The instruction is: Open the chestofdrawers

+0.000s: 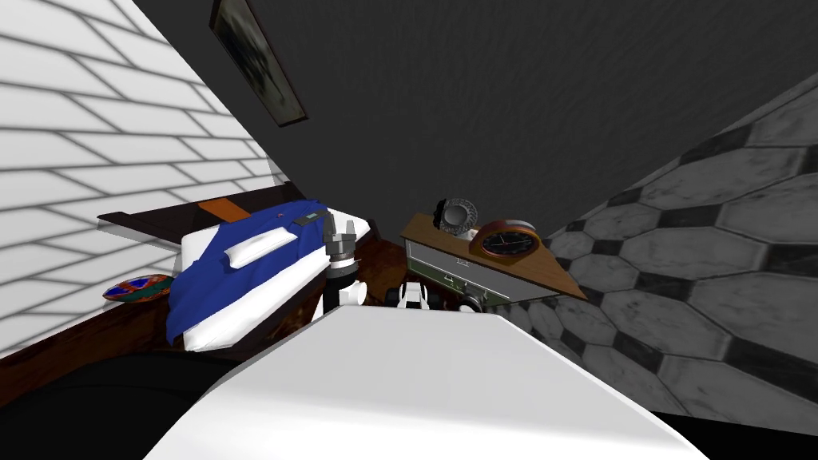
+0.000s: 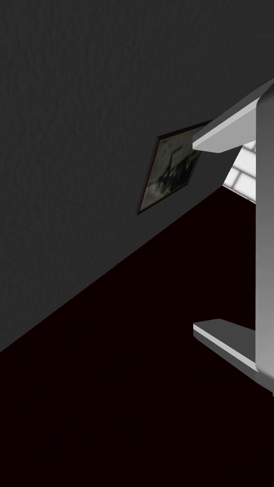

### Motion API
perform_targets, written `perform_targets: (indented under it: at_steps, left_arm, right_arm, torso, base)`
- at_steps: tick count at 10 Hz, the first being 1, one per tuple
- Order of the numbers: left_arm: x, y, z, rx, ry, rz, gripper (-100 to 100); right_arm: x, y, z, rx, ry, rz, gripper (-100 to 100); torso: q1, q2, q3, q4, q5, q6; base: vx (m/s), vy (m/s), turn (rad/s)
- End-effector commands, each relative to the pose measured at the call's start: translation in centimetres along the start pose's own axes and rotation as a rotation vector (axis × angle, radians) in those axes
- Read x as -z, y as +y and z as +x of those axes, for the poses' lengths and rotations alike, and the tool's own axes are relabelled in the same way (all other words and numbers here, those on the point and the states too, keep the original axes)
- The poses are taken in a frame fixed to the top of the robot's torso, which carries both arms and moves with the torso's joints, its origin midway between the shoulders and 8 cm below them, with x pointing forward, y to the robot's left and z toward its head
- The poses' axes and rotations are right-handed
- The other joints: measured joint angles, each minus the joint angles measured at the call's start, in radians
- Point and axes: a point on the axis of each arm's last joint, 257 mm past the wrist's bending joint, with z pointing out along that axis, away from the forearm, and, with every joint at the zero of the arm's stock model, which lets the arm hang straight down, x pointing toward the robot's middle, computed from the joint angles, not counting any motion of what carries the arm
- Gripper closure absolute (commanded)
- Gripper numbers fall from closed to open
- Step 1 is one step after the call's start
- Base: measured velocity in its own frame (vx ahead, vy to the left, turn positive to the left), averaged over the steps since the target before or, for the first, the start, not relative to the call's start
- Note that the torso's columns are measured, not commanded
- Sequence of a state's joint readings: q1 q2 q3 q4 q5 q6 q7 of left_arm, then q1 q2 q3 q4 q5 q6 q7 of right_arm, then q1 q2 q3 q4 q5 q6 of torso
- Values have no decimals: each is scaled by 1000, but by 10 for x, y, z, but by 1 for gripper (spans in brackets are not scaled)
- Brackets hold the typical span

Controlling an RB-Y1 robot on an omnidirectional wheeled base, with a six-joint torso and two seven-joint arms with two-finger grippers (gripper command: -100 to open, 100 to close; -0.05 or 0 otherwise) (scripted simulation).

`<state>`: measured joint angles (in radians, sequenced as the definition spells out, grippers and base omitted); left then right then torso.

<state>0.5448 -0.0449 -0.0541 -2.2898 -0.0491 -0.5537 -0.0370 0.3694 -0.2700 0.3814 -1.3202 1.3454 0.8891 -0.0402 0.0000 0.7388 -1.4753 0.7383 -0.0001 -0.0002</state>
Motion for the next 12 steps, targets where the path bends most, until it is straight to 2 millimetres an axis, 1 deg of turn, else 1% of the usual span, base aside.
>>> perform_targets:
  at_steps: [1,2,3,4,5,6,9,10,11,12]
  left_arm:
    - [0,0,0,0,0,0,0]
    - [0,0,0,0,0,0,0]
    - [0,0,0,0,0,0,0]
    - [0,0,0,0,0,0,0]
    - [0,0,0,0,0,0,0]
    - [0,0,0,0,0,0,0]
    - [0,0,0,0,0,0,0]
    - [0,0,0,0,0,0,0]
    - [0,0,0,0,0,0,0]
    - [0,0,0,0,0,0,0]
  right_arm:
    - [1,-13,4,105,-36,59,-100]
    - [2,-21,4,127,-47,86,-100]
    - [4,-24,6,183,-67,102,-100]
    - [4,-30,5,200,-79,127,-100]
    - [7,-31,3,249,-107,142,-100]
    - [8,-38,4,268,-113,164,-100]
    - [15,-46,0,384,-181,212,-100]
    - [16,-49,-1,388,-185,226,-100]
    - [20,-51,-3,442,-221,244,-100]
    - [21,-53,-4,441,-223,252,-100]
  torso:
    - [0,-1,-1,0,0,0]
    - [0,-2,-1,0,0,0]
    - [0,-1,-1,0,0,1]
    - [1,0,0,0,0,0]
    - [0,0,0,0,0,0]
    - [0,-1,0,0,0,0]
    - [0,0,0,0,0,0]
    - [1,-1,-1,0,0,0]
    - [0,-1,-1,0,0,0]
    - [0,-1,-1,0,0,0]
  base:
    - [48,22,119]
    - [39,23,43]
    - [30,30,93]
    - [27,20,58]
    - [31,23,102]
    - [27,18,58]
    - [17,21,83]
    - [15,22,56]
    - [15,24,101]
    - [13,16,53]
